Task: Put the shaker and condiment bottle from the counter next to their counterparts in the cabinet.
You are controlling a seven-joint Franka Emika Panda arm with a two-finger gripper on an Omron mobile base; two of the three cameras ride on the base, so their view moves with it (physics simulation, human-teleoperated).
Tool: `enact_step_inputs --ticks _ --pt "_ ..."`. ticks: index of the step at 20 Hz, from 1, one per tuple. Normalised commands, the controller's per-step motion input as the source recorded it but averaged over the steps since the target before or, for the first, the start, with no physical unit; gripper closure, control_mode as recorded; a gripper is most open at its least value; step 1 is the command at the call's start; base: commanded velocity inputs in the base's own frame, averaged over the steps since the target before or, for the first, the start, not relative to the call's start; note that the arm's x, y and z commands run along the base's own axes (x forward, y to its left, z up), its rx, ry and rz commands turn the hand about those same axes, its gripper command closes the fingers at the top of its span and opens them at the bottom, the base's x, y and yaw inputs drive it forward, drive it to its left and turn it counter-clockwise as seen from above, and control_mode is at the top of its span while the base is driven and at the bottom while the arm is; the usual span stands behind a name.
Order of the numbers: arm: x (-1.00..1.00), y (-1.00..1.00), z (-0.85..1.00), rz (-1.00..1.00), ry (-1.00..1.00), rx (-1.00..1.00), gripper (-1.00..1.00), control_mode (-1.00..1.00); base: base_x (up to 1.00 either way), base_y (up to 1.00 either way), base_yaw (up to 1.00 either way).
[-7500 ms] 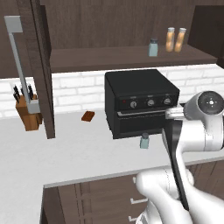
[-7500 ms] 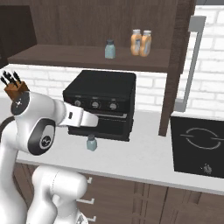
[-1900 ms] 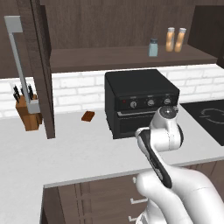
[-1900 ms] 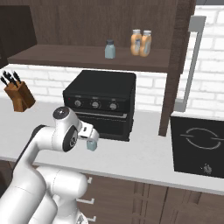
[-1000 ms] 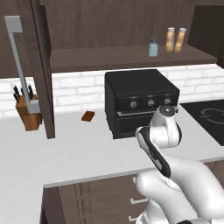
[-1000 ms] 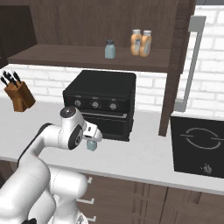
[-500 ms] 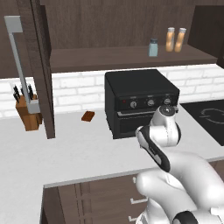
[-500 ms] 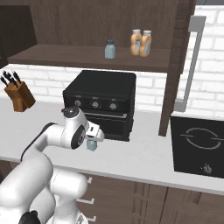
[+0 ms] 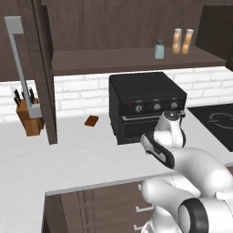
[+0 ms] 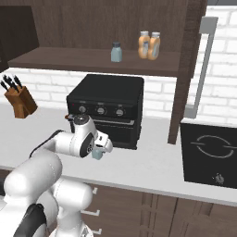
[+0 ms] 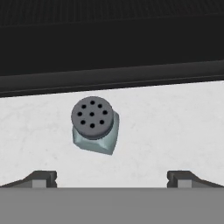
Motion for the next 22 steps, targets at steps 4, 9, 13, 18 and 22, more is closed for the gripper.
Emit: enact_step_inputs --ticks 4,9,13,18,22 --pt "0.00 0.00 -0.41 0.00 -0.04 0.00 -1.00 -1.00 0.00 0.00 0.00" --pt "0.00 0.01 -0.31 0.00 -0.05 0.00 -1.00 -1.00 0.00 0.00 0.00" --pt "0.00 0.03 -0.26 0.00 -0.05 0.00 -1.00 -1.00 0.00 0.00 0.00" --pt "0.00 0.07 -0.26 0.01 -0.04 0.00 -1.00 -1.00 0.00 0.00 0.00" --pt "0.00 0.12 -0.25 0.03 -0.04 0.00 -1.00 -1.00 0.00 0.00 0.00"
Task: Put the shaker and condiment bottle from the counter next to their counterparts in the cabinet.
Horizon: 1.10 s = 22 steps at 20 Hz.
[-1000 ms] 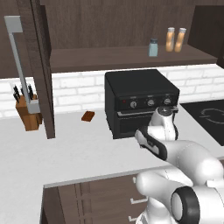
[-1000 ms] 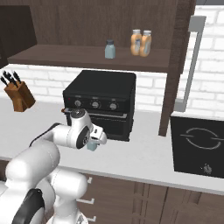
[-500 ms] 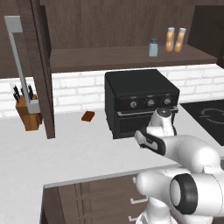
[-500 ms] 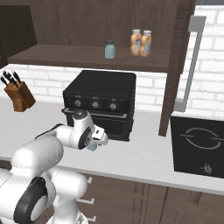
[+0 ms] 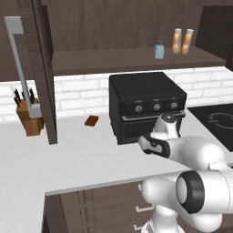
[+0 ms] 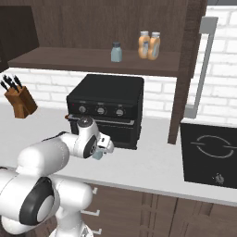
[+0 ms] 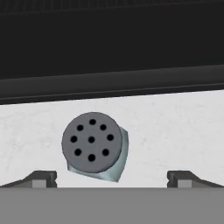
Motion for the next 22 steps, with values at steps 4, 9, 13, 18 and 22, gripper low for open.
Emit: enact_step_inputs --ticks 4,9,13,18,22 --pt "0.00 0.10 -0.20 0.03 -0.03 0.00 -1.00 -1.00 0.00 0.00 0.00" --pt "0.00 0.00 -0.17 0.02 -0.06 0.00 -1.00 -1.00 0.00 0.00 0.00" --pt "0.00 0.00 -0.21 0.01 -0.05 0.00 -1.00 -1.00 0.00 0.00 0.00" --pt "0.00 0.05 -0.33 0.02 -0.04 0.00 1.00 -1.00 0.00 0.00 0.00" --pt "0.09 0.30 -0.30 0.03 0.12 -0.07 1.00 -1.00 0.00 0.00 0.00"
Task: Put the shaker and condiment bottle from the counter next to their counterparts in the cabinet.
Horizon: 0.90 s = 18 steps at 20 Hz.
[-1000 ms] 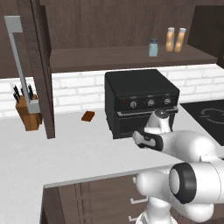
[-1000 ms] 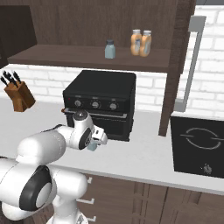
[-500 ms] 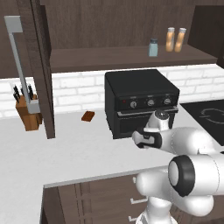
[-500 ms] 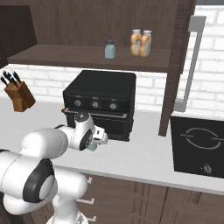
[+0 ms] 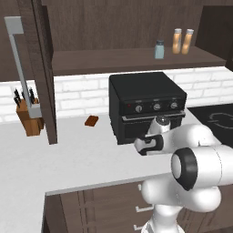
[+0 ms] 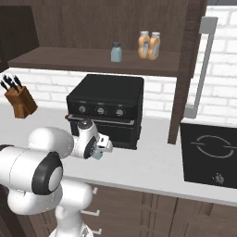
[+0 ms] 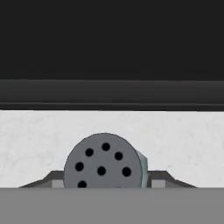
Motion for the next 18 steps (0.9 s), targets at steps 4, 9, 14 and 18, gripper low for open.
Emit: enact_step_inputs --ticks 4,9,14,18 --pt "0.12 0.02 -0.08 0.07 0.01 -0.01 1.00 -1.00 0.00 0.00 0.00" --pt "0.02 -0.10 0.12 0.03 0.00 0.00 1.00 -1.00 0.00 0.00 0.00" --pt "0.00 -0.20 0.23 0.01 0.00 0.00 1.00 -1.00 0.00 0.00 0.00" --pt "-0.05 -0.15 0.25 0.00 -0.03 0.00 1.00 -1.00 0.00 0.00 0.00"
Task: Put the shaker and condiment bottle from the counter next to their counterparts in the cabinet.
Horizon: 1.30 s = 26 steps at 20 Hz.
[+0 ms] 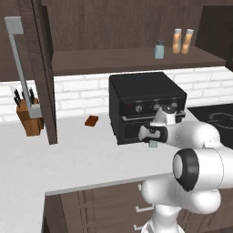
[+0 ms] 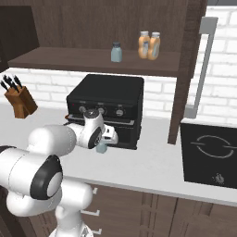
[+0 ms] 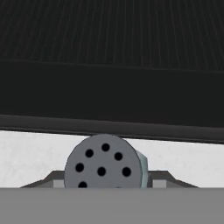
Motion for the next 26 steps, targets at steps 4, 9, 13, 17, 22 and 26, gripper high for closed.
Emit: enact_step_inputs --ticks 4,9,13,17,22,26 --pt "-0.10 -0.11 0.31 0.00 -0.02 0.00 1.00 -1.00 0.00 0.00 0.00" --pt "-0.18 -0.09 0.29 0.00 -0.04 0.00 1.00 -1.00 0.00 0.00 0.00" --pt "-0.20 -0.08 0.30 0.00 -0.04 0.00 1.00 -1.00 0.00 0.00 0.00" --pt "-0.23 -0.05 0.36 0.00 -0.05 0.00 1.00 -1.00 0.00 0.00 0.00" --pt "-0.20 0.00 0.51 0.00 -0.05 0.00 1.00 -1.00 0.00 0.00 0.00" --pt "-0.24 0.00 0.62 0.00 -0.05 0.00 1.00 -1.00 0.00 0.00 0.00"
